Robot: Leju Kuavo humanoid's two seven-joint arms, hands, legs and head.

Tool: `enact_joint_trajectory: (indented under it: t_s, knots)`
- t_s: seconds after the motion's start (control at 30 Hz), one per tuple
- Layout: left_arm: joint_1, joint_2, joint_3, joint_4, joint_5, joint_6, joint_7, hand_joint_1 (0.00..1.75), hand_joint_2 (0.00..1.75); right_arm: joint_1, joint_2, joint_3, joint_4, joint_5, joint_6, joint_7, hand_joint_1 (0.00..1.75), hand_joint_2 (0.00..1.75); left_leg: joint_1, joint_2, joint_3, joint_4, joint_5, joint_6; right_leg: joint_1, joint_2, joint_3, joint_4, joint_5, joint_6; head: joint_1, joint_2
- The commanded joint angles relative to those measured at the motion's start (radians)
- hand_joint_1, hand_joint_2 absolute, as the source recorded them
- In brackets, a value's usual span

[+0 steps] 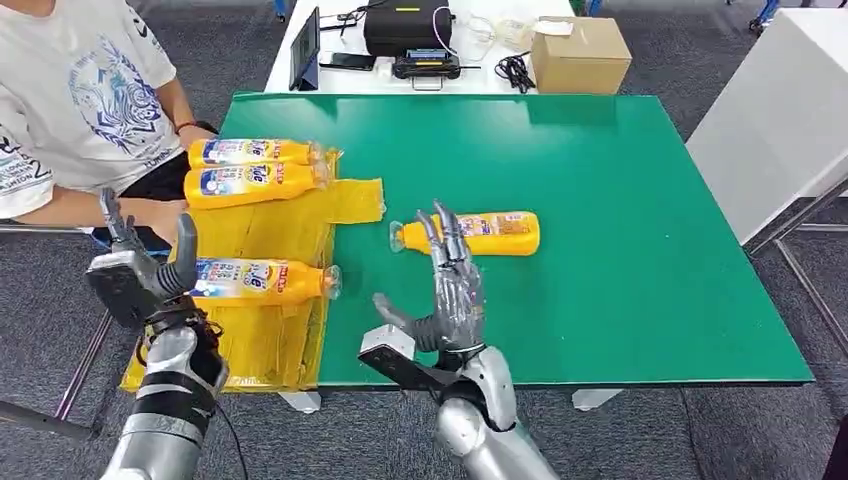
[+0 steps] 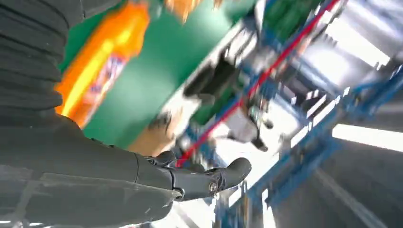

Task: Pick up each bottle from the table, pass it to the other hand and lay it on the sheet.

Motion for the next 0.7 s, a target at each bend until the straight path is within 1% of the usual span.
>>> enact_joint_trajectory:
  t_s: [0.03,0.13,0.2,0.23,0.27,0.43,0.47,0.53,0.57,0.63,0.7]
  knots:
    - [-0.009,-0.056,0.093,-0.007,0.201,-0.148,-0.001,0.00,1.75,0.027,-0.012,-0.098,0.019,0.003,-0.022,-0.020,0.00,1.75,0.001,0.001,0.004,0.000,-0.001,-0.001,0.001,0.000,0.004,-0.001,-0.001,-0.001,0.000,0.000]
    - [0.012,-0.055,0.095,-0.032,0.250,-0.177,0.020,0.00,1.75,0.039,-0.005,-0.123,0.028,-0.029,-0.022,-0.037,0.00,1.75,0.001,0.001,0.003,0.000,-0.001,-0.001,0.001,0.000,0.003,0.000,-0.001,-0.001,0.000,0.000]
    - [0.032,-0.055,0.085,-0.059,0.254,-0.184,0.016,0.00,1.75,0.057,0.007,-0.157,0.017,-0.052,-0.022,-0.066,0.00,1.75,0.000,0.001,0.002,-0.001,-0.001,-0.001,0.001,0.000,0.002,-0.001,0.000,-0.001,0.000,0.000]
    - [0.040,-0.056,0.080,-0.069,0.252,-0.183,0.016,0.00,1.75,0.065,0.011,-0.169,0.014,-0.054,-0.022,-0.076,0.00,1.75,0.001,0.002,0.005,-0.001,-0.002,-0.001,0.001,0.000,0.004,-0.001,-0.001,-0.001,-0.001,0.000]
    - [0.047,-0.057,0.075,-0.076,0.253,-0.184,0.019,0.00,1.75,0.069,0.010,-0.169,0.013,-0.076,-0.022,-0.081,0.00,1.75,0.000,0.001,0.002,-0.001,-0.001,-0.001,0.001,0.000,0.002,-0.001,0.000,-0.001,0.000,0.000]
    - [0.085,-0.064,0.047,-0.081,0.250,-0.199,0.024,0.00,1.75,0.082,0.000,-0.176,0.010,-0.112,-0.022,-0.077,0.00,1.75,0.000,0.001,0.003,0.000,-0.001,-0.001,0.000,0.000,0.002,0.000,-0.001,-0.001,-0.001,0.000]
    - [0.097,-0.065,0.032,-0.089,0.241,-0.201,0.020,0.00,1.75,0.085,-0.003,-0.177,0.008,-0.115,-0.022,-0.078,0.00,1.75,0.001,0.002,0.005,0.000,-0.002,-0.001,0.001,0.000,0.005,-0.001,-0.002,-0.001,0.000,0.000]
    - [0.125,-0.069,-0.007,-0.118,0.213,-0.198,0.015,0.00,1.75,0.093,-0.003,-0.188,0.009,-0.129,-0.022,-0.073,0.00,1.75,0.000,0.001,0.002,0.000,-0.001,-0.001,0.000,0.000,0.002,-0.001,-0.001,-0.001,-0.001,0.000]
    - [0.139,-0.074,-0.023,-0.135,0.197,-0.192,0.009,0.00,1.75,0.099,-0.002,-0.195,0.011,-0.137,-0.022,-0.073,0.00,1.75,0.001,0.001,0.004,0.000,-0.002,-0.001,0.001,0.000,0.004,-0.001,-0.002,-0.001,0.000,0.000]
    - [0.170,-0.080,-0.059,-0.172,0.161,-0.181,0.006,0.00,1.75,0.112,0.004,-0.213,0.008,-0.183,-0.020,-0.096,0.00,1.75,0.000,0.000,0.002,0.000,-0.001,-0.001,0.001,-0.001,0.002,-0.001,-0.001,-0.001,0.000,0.000]
    - [0.194,-0.079,-0.090,-0.197,0.128,-0.177,0.005,0.00,1.75,0.124,0.007,-0.225,-0.002,-0.222,-0.011,-0.119,0.00,1.75,0.000,0.000,0.003,0.000,-0.002,-0.001,0.001,-0.001,0.003,-0.001,-0.002,-0.001,0.000,0.000]
